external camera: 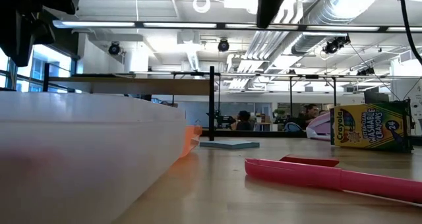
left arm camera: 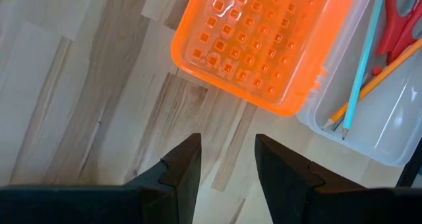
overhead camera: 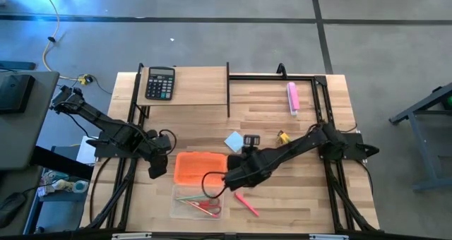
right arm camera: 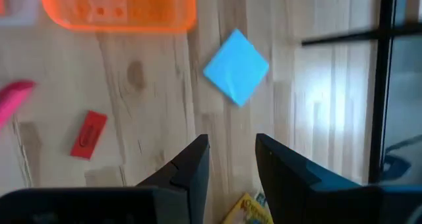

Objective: Pack school essentials
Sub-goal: Put the pink pen in the orange supply box

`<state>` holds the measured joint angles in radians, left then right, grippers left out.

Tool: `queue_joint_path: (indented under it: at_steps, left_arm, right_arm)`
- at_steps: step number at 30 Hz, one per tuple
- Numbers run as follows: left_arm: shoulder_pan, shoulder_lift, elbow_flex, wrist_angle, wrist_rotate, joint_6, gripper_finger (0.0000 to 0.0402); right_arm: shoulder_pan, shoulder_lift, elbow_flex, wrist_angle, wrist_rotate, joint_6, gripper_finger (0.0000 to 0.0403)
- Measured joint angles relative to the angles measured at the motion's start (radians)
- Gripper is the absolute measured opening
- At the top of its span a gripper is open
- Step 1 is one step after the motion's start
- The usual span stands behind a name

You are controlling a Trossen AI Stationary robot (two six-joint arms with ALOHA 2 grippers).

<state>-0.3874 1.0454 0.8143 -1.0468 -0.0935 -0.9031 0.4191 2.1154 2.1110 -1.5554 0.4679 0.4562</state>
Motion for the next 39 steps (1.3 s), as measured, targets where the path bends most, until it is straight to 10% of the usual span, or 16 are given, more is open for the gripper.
queue_joint_path:
  at_steps: [22, 39]
  left_arm:
    - [0.0, 0.0, 0.0, 0.002, 0.004, 0.015, 0.0131]
    - [0.0, 0.0, 0.0, 0.004, 0.004, -0.01, 0.0131]
  right_arm:
    - [0.099, -0.206, -0.472, 0.553, -0.295, 0.775, 0.0172]
    - [0.116, -0.112, -0.469, 0.831, -0.368, 0.77, 0.0191]
